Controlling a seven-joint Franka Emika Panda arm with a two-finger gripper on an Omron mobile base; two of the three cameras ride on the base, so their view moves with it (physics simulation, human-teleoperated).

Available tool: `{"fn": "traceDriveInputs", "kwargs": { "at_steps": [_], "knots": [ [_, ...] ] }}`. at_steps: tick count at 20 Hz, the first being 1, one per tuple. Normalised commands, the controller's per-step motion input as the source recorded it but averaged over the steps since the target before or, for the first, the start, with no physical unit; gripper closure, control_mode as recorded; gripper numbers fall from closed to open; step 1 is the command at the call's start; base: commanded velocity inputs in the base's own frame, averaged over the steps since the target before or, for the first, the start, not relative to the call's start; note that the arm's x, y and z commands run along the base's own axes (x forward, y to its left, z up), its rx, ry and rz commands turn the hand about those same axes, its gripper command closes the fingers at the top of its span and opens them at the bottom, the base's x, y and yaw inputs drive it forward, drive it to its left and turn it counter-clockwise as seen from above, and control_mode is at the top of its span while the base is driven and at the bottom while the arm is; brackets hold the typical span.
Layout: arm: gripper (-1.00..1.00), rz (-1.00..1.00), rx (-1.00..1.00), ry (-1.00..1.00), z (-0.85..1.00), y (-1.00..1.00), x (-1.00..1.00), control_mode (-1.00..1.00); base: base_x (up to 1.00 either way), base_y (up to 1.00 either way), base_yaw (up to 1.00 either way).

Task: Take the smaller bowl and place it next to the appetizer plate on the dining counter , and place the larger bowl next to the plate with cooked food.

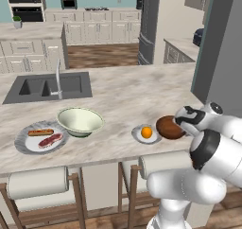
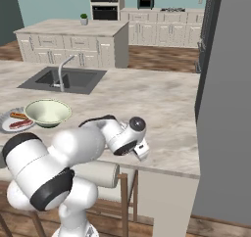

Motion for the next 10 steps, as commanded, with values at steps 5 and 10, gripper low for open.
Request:
{"fn": "traceDriveInputs", "kwargs": {
  "at_steps": [5, 10],
  "knots": [
    [1.00, 0.00, -0.02, 0.00, -0.09, 0.05, 0.41, -1.00, 0.00, 0.00, 0.00],
    [1.00, 0.00, 0.00, 0.00, -0.25, -0.25, 0.21, -1.00, 0.00, 0.00, 0.00]
  ]
}}
